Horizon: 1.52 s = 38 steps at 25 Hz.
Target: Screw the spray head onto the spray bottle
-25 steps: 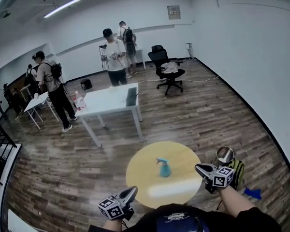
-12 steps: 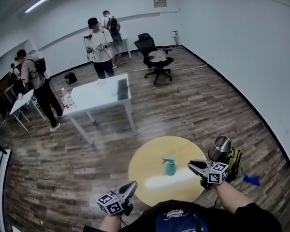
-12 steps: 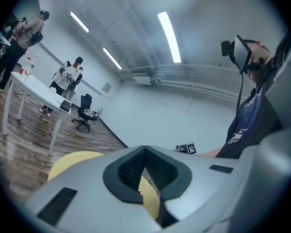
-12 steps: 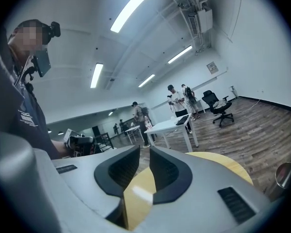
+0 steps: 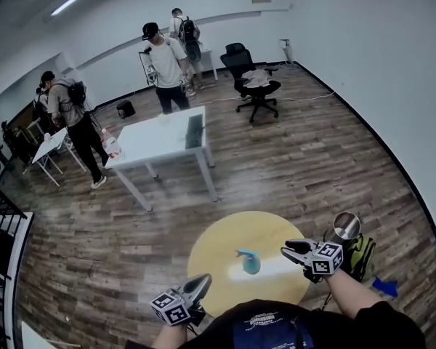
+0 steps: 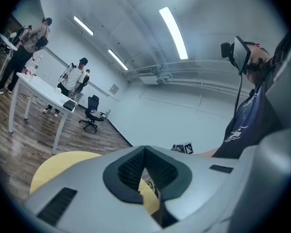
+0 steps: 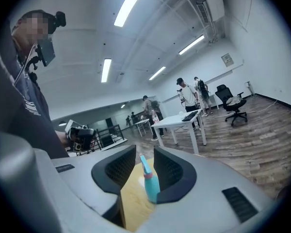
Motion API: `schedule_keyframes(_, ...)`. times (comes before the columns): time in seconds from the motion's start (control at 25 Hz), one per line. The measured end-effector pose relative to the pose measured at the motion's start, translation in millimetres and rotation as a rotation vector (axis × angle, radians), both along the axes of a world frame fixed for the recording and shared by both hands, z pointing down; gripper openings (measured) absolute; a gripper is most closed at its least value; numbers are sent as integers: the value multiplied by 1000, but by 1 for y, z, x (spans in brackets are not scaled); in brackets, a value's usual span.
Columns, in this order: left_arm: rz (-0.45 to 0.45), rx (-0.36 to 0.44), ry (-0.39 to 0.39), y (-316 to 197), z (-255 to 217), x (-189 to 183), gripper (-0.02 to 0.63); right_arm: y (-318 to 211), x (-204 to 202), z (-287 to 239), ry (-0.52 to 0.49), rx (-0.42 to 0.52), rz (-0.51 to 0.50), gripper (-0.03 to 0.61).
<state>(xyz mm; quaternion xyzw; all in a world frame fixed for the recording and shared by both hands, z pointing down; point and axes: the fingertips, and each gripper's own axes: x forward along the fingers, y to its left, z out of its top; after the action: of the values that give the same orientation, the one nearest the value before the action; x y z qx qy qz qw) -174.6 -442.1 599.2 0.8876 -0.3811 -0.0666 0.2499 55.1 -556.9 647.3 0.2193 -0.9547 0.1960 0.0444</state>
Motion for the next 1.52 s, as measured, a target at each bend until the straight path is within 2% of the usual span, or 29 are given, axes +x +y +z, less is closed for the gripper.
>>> schedule_keyframes(0.24, -70, -16, -28, -30, 5, 54, 12, -31, 32, 16, 7, 13, -99, 166)
schedule_keyframes(0.44, -72, -37, -32, -40, 15, 60, 12, -38, 31, 28, 34, 23, -133, 192)
schedule_keyframes(0.68, -35, -48, -30, -44, 27, 23, 12, -27, -7, 48, 128, 44, -148, 252)
schedule_keyframes(0.76, -11, -46, -38, -46, 31, 4, 12, -26, -27, 64, 175, 34, -139, 304)
schedule_keyframes(0.8, 1, -47, -41, -47, 33, -5, 12, -26, -38, 73, 199, 29, -136, 365)
schedule_keyframes(0.84, 11, -50, -41, -47, 36, -13, 12, -26, -49, 82, 223, 24, -136, 395)
schedule_keyframes(1.08, 37, -96, -35, -47, 65, -52, 12, -28, -104, 150, 366, 28, -175, 514)
schedule_keyframes(1.32, 22, -142, -50, -49, 91, -80, 12, -27, -146, 211, 433, 11, -235, 540)
schedule_keyframes(1.52, 6, -174, -63, -52, 99, -100, 12, -34, -165, 254, 477, 9, -232, 540)
